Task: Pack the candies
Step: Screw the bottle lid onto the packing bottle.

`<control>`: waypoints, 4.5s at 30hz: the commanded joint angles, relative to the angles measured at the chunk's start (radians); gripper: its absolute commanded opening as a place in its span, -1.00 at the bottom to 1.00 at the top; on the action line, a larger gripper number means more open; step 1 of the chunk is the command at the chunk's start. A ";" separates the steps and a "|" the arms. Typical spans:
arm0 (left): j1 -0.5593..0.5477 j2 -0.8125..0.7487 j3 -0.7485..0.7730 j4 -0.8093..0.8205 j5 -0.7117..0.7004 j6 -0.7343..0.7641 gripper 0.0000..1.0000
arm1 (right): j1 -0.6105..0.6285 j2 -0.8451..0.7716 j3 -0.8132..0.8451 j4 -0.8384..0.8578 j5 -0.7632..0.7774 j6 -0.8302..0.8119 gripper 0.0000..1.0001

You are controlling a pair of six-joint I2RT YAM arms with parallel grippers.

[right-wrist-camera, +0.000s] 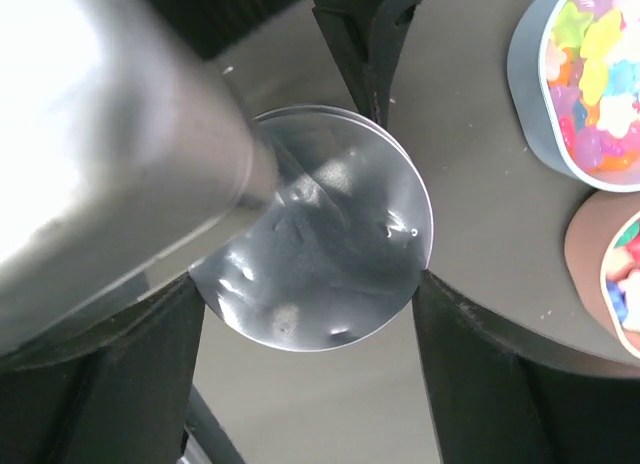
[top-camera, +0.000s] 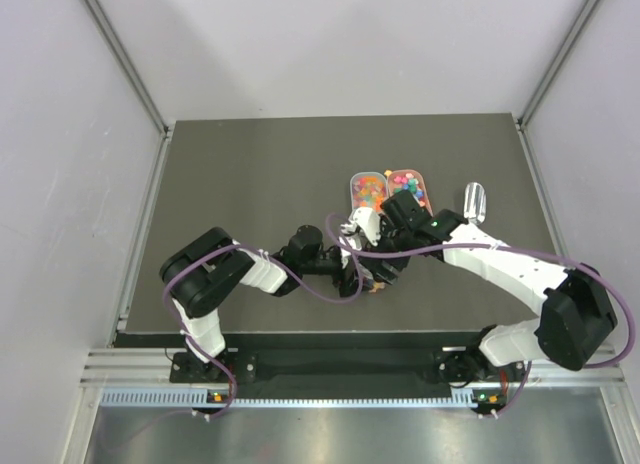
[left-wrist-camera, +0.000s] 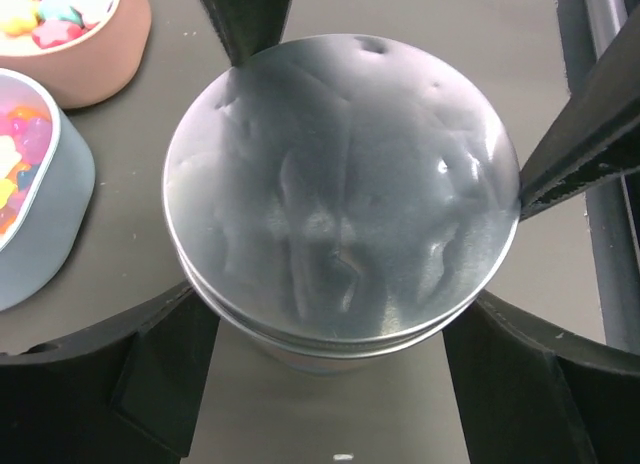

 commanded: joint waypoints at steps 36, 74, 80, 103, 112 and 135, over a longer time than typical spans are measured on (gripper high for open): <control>-0.042 0.016 -0.010 0.010 -0.057 0.173 -1.00 | -0.039 -0.042 -0.040 -0.227 -0.211 -0.966 0.99; -0.043 0.021 -0.007 -0.004 -0.065 0.167 -1.00 | -0.039 0.048 0.071 -0.162 -0.273 -0.444 0.36; -0.042 0.018 -0.005 -0.012 -0.076 0.174 -1.00 | -0.001 0.070 0.043 -0.084 -0.159 -0.129 0.31; -0.046 0.006 -0.056 0.007 -0.122 0.193 -1.00 | 0.019 0.082 0.019 0.097 -0.085 0.119 0.57; -0.054 -0.004 -0.033 -0.047 -0.156 0.203 0.23 | 0.038 0.050 -0.016 0.085 -0.122 0.079 0.81; -0.058 -0.067 -0.068 -0.033 -0.194 0.176 0.98 | 0.070 0.017 -0.046 0.017 -0.108 -0.082 0.99</control>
